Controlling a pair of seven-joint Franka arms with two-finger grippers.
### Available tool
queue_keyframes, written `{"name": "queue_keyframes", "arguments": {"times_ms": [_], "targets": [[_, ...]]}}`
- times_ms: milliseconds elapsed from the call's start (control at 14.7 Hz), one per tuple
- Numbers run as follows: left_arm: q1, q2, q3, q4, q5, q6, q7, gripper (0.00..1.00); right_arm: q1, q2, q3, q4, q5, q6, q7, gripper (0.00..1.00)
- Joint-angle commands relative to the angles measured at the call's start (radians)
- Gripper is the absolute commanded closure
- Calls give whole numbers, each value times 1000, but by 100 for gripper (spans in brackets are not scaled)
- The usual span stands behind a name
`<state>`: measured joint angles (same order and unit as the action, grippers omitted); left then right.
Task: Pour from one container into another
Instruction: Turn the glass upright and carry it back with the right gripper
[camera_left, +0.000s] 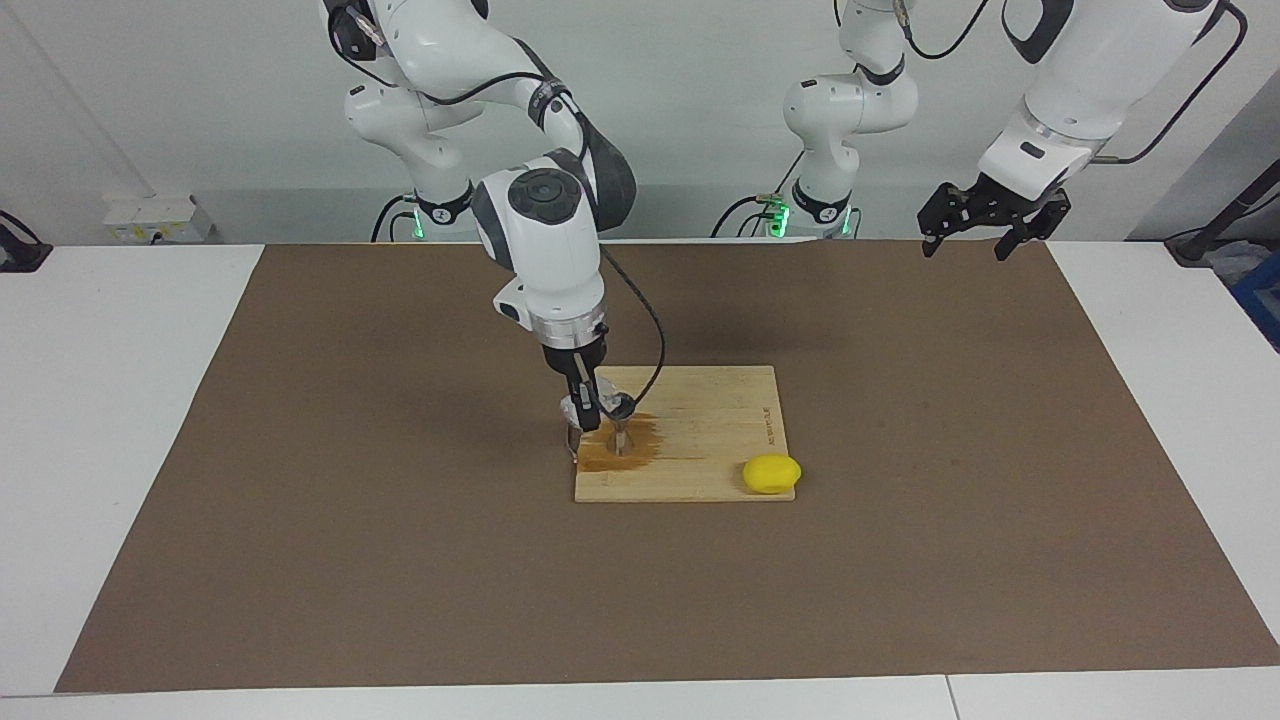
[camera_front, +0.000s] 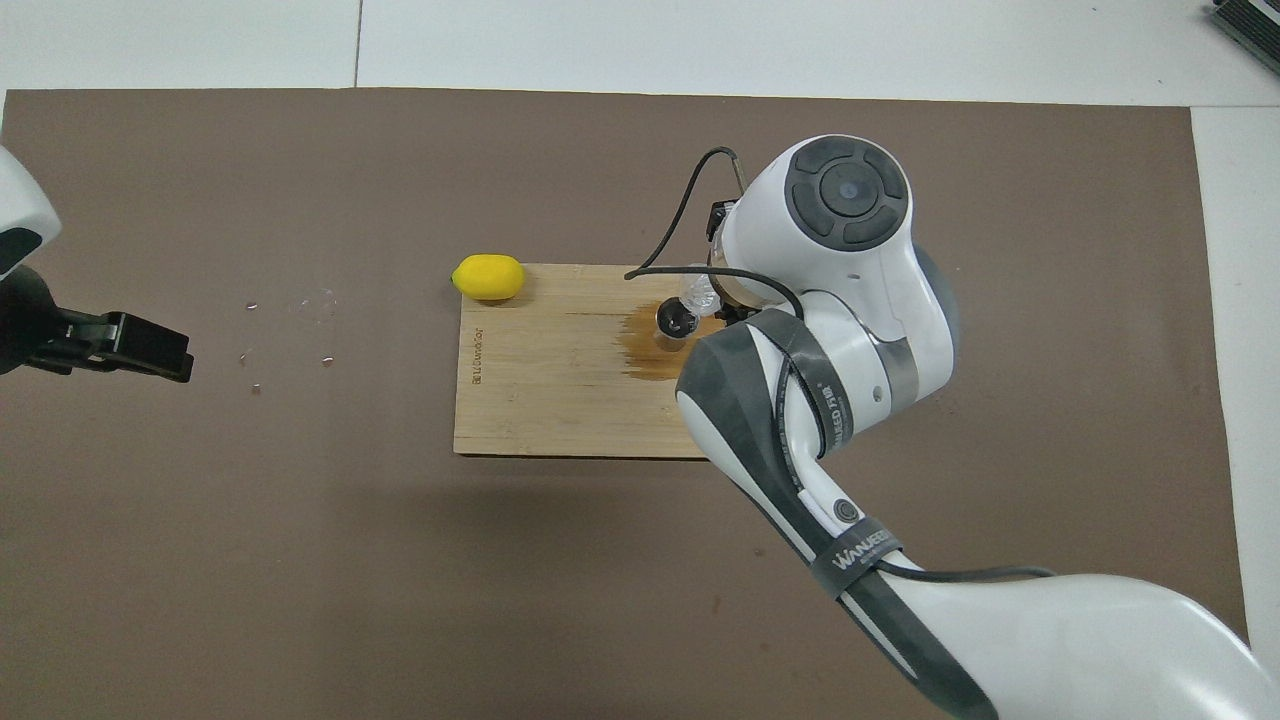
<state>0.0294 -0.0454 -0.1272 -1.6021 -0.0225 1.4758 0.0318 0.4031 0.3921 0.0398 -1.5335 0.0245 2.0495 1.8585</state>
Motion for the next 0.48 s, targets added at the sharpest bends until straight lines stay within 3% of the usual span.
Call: {"name": "queue_keyframes", "arguments": {"times_ms": [0, 409], "targets": [[-13, -24, 11, -16, 18, -11, 2, 0, -50, 11, 9, 10, 98, 11, -24, 100], [-11, -24, 11, -16, 18, -11, 2, 0, -197, -12, 8, -85, 362, 26, -125, 100]]}}
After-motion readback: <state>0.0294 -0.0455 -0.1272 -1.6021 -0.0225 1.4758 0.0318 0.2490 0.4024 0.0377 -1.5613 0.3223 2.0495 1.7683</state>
